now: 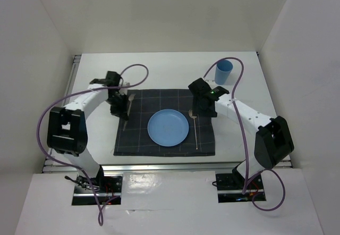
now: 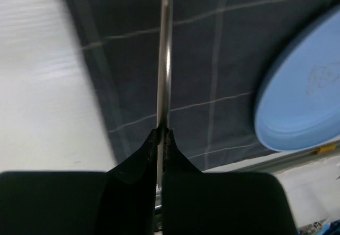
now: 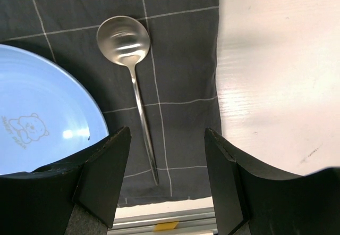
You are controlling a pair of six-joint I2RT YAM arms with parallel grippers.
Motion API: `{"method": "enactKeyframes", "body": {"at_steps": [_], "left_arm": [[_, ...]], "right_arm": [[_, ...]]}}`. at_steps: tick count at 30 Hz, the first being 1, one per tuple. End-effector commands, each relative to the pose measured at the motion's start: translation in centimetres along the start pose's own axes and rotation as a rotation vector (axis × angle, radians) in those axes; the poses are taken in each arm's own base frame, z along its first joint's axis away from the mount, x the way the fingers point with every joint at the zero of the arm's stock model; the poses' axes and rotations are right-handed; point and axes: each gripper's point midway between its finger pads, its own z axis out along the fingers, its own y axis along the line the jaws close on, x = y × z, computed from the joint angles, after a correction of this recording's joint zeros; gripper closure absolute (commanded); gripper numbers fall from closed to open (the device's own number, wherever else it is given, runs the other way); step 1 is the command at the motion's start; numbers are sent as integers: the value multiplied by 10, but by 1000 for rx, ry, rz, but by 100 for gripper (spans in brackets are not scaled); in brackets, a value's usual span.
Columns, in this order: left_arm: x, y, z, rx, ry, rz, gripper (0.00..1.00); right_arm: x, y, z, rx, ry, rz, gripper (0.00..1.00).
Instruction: Set the dinner table for one person
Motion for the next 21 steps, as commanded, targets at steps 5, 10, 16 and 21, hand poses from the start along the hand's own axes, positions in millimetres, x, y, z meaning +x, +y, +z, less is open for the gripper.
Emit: {"method": "enactKeyframes", "body": {"at_steps": [5,10,16,21], "left_arm": [[26,-31,37,-128,85,-78,100],[29,-24,46,-182,86,-118,100],[44,-25,60,-211,128,-110,100],[49,-15,65,-269,137,-89,100]], "right_arm": [[-7,-12,-17,40,-34,58,34],[-4,-16,-22,42,-31,68,34],[-3,-19,-22,56,-31,65,34],[-2,-19,-20,61,-25,61,33]]}}
